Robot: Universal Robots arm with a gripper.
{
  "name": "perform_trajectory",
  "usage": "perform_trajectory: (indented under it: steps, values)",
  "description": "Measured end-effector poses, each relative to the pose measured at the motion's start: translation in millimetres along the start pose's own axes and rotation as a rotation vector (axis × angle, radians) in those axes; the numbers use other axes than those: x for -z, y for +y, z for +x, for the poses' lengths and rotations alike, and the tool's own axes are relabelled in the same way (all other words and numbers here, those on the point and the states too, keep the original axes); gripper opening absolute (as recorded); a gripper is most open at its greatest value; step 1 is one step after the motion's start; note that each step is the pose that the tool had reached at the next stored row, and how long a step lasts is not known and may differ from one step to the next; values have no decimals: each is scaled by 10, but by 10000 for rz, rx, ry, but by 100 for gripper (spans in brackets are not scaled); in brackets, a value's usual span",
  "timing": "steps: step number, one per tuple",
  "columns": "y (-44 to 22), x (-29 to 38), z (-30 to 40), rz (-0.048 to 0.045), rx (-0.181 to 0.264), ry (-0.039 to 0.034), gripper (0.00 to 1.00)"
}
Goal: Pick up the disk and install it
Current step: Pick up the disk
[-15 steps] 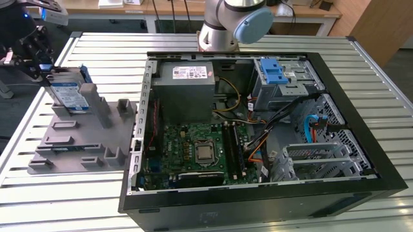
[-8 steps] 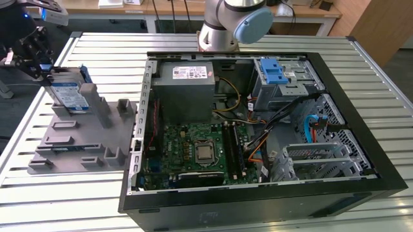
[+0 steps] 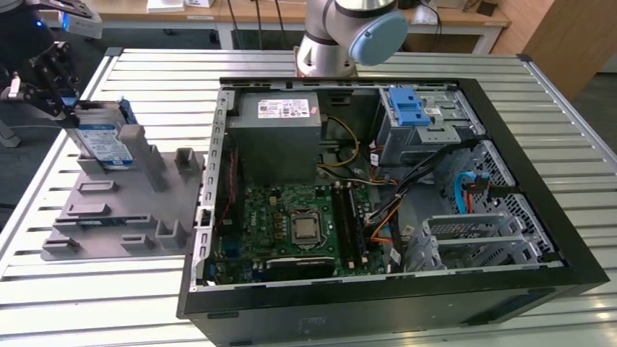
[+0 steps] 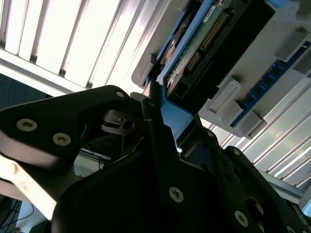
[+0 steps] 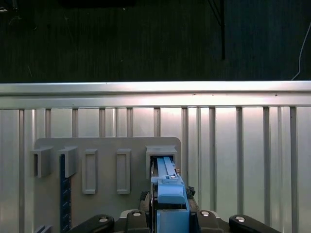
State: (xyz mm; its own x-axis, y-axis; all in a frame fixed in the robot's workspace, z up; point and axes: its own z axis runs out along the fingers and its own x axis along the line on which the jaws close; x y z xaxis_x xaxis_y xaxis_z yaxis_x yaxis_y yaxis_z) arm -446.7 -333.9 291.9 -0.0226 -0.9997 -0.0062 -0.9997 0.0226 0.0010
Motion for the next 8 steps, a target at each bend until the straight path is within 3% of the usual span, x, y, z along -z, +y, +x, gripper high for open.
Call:
perform_trajectory:
  steps: [8]
  values:
    - [0, -1, 0, 0, 0, -1, 36]
